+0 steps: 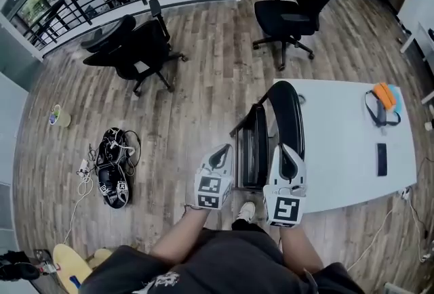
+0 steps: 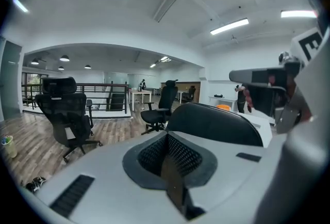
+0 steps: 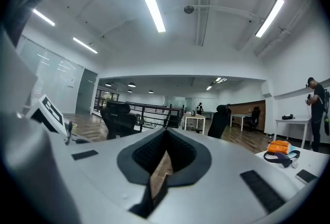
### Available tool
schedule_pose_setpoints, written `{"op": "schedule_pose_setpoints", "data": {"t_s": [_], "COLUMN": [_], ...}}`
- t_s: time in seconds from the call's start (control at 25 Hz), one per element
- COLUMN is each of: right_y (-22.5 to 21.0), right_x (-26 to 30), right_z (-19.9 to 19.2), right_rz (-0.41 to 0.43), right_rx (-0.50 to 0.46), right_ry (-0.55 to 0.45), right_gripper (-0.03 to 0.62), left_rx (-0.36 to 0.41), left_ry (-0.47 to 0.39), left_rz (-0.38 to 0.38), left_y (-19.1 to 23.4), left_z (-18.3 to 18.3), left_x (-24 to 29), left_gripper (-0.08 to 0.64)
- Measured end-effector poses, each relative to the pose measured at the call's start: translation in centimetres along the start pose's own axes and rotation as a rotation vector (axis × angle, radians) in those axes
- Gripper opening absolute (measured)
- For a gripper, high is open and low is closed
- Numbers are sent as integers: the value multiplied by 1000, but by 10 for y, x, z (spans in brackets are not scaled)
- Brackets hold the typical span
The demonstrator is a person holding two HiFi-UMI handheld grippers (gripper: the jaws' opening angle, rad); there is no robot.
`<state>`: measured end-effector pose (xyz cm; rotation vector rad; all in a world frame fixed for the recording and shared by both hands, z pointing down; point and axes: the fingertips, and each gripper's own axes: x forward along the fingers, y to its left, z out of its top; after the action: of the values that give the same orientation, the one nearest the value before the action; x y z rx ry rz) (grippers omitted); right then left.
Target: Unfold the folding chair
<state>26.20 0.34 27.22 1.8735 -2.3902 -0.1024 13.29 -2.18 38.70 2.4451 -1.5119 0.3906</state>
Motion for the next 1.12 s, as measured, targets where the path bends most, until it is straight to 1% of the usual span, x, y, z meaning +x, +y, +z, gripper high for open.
{"op": "schedule_pose_setpoints", "data": {"t_s": [0.12, 0.2, 0.32, 0.4, 0.44, 0.48, 0.52, 0.6, 0.64, 0.72, 0.8, 0.88, 1.0, 1.12], "right_y": [-30, -48, -68, -77, -79, -82, -83, -86, -86, -88, -88, -87, -83, -82], "right_x": [1, 2, 3, 3, 4, 4, 4, 5, 6, 9, 12, 14, 15, 18], "right_z": [10, 11, 1, -13, -20, -27, -35, -50, -57, -70, -80, -88, -104, -111], "right_rz": [-9, -32, -54, -55, -53, -50, -45, -32, -25, -13, 0, 8, 13, 22], "right_rx": [-5, -10, -2, 9, 16, 22, 24, 21, 21, 24, 28, 35, 47, 47], "right_ry": [-7, -2, 44, 92, 117, 141, 164, 211, 235, 276, 304, 327, 368, 389], "right_gripper": [14, 14, 14, 41, 89, 136, 153, 184, 195, 210, 222, 233, 244, 249], "left_rx": [0, -8, -7, -16, -29, -46, -62, -76, -76, -72, -74, -95, -104, -101], "left_ry": [16, 27, 65, 99, 118, 139, 162, 221, 258, 329, 370, 413, 495, 541], "left_rz": [15, 31, 59, 45, 29, 14, 5, 0, -6, -21, -21, -19, 18, 46], "left_y": [-14, -21, -28, -36, -41, -46, -50, -58, -62, -72, -82, -92, -96, -98], "left_z": [-1, -5, -11, -22, -30, -37, -45, -63, -75, -101, -121, -141, -171, -190], "left_x": [21, 33, 50, 62, 68, 74, 81, 96, 104, 120, 138, 152, 163, 174], "left_gripper": [5, 5, 6, 17, 73, 172, 244, 313, 334, 345, 354, 355, 358, 357]}}
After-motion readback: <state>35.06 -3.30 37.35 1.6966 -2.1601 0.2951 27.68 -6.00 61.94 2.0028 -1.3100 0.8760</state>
